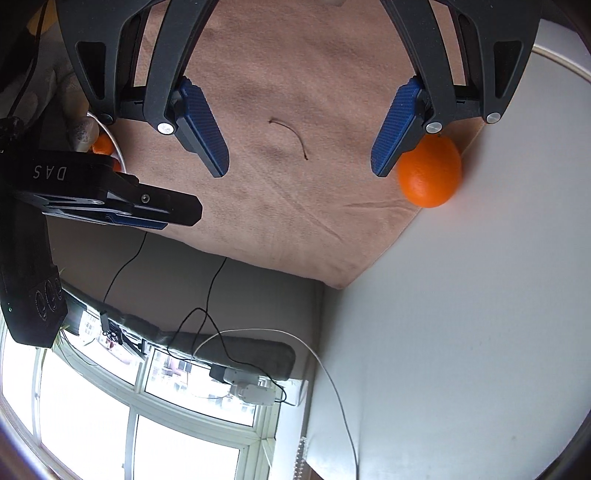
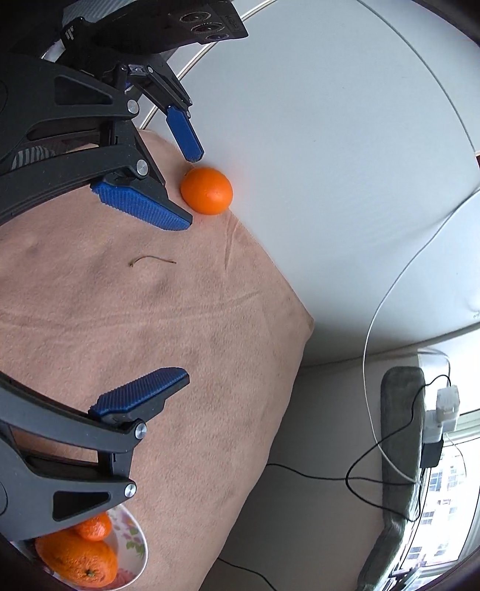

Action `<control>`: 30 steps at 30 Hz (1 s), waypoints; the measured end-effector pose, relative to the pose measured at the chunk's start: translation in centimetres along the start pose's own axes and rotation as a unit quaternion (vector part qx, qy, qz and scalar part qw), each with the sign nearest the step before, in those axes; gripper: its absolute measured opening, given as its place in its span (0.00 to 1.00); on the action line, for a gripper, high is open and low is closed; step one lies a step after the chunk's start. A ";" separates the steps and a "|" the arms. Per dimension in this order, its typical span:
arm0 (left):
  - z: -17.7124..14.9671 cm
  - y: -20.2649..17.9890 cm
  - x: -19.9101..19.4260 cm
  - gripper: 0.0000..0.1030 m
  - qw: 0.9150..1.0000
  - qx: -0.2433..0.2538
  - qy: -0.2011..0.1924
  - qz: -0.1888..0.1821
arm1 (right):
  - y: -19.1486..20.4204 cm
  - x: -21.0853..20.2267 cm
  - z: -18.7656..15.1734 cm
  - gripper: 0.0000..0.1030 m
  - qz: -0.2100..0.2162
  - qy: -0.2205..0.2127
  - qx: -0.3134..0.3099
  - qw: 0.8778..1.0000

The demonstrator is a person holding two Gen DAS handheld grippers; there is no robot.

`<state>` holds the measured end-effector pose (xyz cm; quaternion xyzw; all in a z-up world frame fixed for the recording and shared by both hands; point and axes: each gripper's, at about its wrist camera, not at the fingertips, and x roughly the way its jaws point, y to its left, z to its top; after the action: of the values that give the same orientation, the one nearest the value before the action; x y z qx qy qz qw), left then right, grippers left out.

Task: Organize fruits
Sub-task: 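Move the open right gripper toward the large orange beside the wall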

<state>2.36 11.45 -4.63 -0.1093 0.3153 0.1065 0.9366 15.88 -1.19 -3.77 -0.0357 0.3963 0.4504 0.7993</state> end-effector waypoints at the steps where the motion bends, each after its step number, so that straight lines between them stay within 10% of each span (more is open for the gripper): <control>1: -0.1 0.4 0.0 0.77 1.000 -0.005 0.000 0.005 | 0.5 0.6 0.2 0.77 0.008 0.004 -0.003 1.000; 30: -3.6 9.0 2.4 0.77 0.993 -0.093 0.030 0.061 | 9.2 16.7 2.4 0.77 0.151 0.128 -0.049 0.979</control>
<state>-0.20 19.37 -10.13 -0.1799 0.3379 0.1890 0.9043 15.13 16.81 -10.47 -0.0720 0.4738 0.5765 0.6618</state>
